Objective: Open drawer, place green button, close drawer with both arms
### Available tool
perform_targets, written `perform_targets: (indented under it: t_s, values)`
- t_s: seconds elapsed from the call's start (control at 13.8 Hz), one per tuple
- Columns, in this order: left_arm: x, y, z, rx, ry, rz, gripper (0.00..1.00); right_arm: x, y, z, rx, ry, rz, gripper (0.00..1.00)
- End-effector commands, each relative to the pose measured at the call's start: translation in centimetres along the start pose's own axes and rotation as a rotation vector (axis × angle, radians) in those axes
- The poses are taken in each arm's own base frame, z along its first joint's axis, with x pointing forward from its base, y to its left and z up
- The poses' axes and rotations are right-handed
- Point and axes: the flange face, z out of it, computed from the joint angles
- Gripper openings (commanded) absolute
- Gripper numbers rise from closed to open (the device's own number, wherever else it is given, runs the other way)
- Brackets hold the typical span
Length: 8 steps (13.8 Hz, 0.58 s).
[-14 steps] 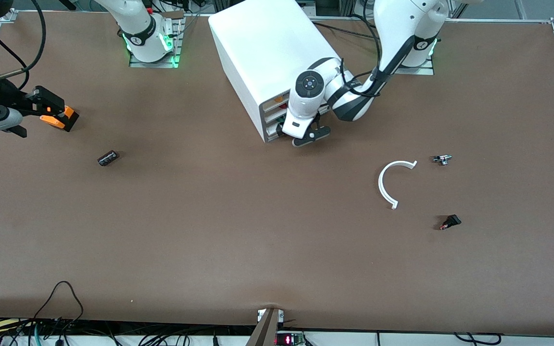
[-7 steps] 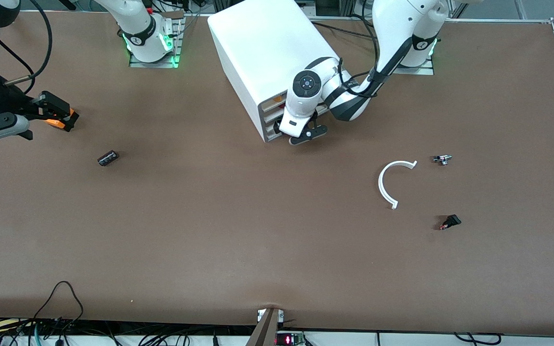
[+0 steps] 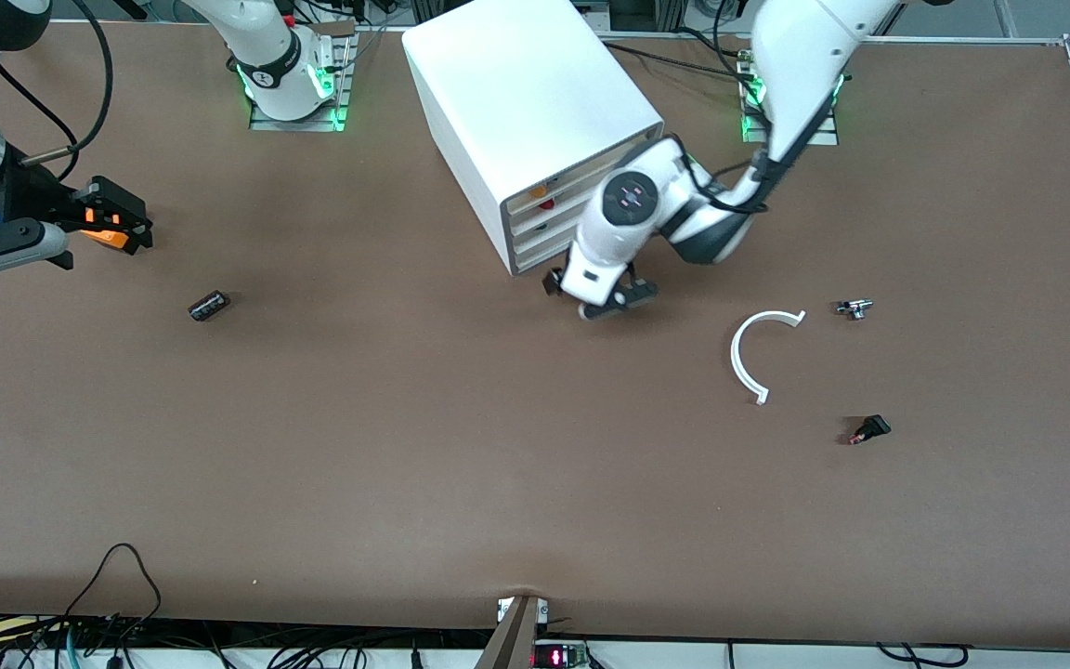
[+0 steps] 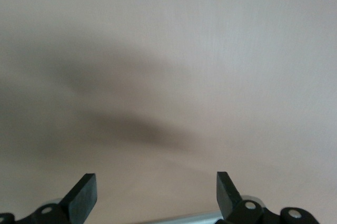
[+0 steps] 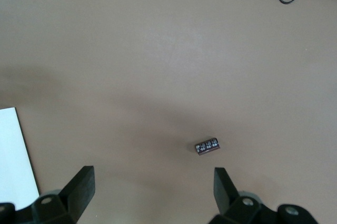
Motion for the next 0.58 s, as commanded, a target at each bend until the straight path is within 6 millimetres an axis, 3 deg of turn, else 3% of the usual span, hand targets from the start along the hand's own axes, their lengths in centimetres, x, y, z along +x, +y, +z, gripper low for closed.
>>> perform_targets:
  t_s: [0.0,0.14,0.29,0.51]
  values:
    - [4.2,0.2,-5.2,0.018,0.015,0.062,1.0,0.2,-0.4,-0.4,0.0,0.001,0.008,1.0]
    - [7.9,-1.9,-7.1,0.018,0.018,0.112,1.0,0.1,-0.4,-0.3,0.001,0.0,0.008,1.0]
    - [11.8,-5.6,-9.2,0.023,0.02,0.172,1.0,0.3,-0.8,-0.4,0.0,0.002,0.001,1.0]
    - [14.4,-10.7,-14.4,0.082,0.015,0.236,1.0,0.3,-0.8,-0.3,0.0,0.001,0.001,1.0]
